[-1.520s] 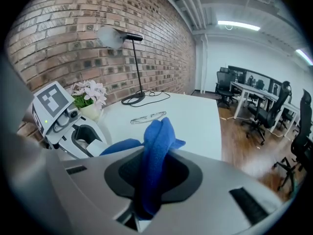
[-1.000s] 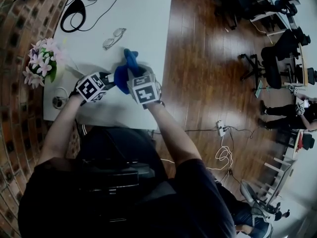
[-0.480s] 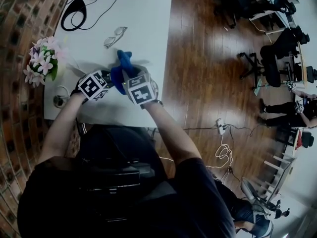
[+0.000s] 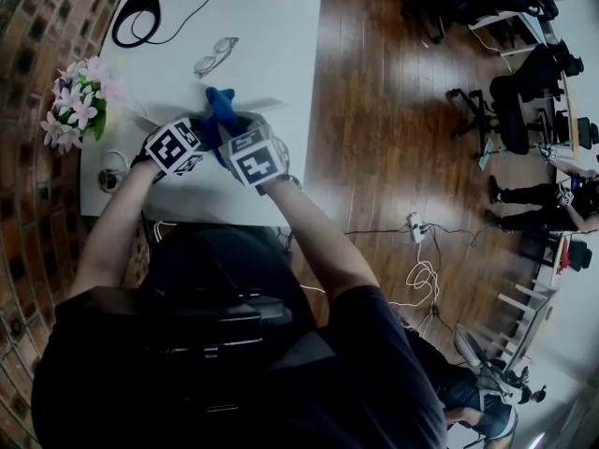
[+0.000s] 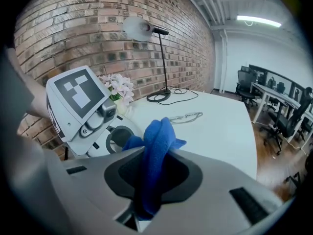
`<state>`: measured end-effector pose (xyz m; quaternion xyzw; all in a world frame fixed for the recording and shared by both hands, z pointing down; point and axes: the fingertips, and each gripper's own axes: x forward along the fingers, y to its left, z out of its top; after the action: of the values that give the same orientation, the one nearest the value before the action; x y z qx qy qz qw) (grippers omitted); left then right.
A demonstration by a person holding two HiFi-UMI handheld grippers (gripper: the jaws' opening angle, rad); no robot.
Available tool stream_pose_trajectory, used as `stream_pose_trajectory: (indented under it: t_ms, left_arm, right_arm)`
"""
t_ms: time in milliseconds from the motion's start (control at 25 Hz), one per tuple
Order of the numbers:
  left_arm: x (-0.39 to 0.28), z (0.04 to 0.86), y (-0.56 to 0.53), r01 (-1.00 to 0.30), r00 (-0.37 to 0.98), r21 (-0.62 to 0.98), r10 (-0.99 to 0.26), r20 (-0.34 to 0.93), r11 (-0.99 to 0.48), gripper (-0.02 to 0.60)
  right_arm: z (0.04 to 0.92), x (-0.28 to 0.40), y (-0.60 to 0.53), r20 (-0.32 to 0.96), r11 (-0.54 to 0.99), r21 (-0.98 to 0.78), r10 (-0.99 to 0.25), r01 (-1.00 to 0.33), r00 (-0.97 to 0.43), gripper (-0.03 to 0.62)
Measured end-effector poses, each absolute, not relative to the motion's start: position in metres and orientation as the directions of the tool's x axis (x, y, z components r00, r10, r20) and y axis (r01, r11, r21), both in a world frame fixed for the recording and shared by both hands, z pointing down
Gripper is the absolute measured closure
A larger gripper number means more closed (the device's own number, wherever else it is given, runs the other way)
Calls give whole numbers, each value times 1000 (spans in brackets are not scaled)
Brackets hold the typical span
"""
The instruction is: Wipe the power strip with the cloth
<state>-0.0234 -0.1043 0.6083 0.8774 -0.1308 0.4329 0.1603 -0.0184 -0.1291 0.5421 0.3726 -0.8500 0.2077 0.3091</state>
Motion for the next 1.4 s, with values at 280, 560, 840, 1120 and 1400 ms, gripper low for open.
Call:
stream_pose_trajectory:
  t_ms: [280, 560, 840, 1120, 1400]
  left_arm:
    - [-23, 607, -105, -371, 590, 163, -97, 801, -914, 399]
    - [-22, 607, -103, -367, 586, 144, -108, 803, -919, 399]
    - [-22, 606, -100, -355, 583, 123, -116, 804, -927, 400]
    - [-19, 598, -96, -350, 583, 131, -106, 805, -928, 405]
    - [-20, 599, -96, -352, 584, 135, -105, 805, -926, 405]
  right_arm:
    - [542, -25, -128, 683, 651, -132, -487, -748, -544, 530]
    - [541, -40, -118, 690, 692, -153, -436, -705, -578, 530]
    - [540, -52, -111, 698, 683, -247, -367, -688, -615, 531]
    - [540, -67, -109, 700, 726, -237, -334, -646, -631, 531]
    - [541, -67, -113, 711, 742, -199, -340, -640, -616, 531]
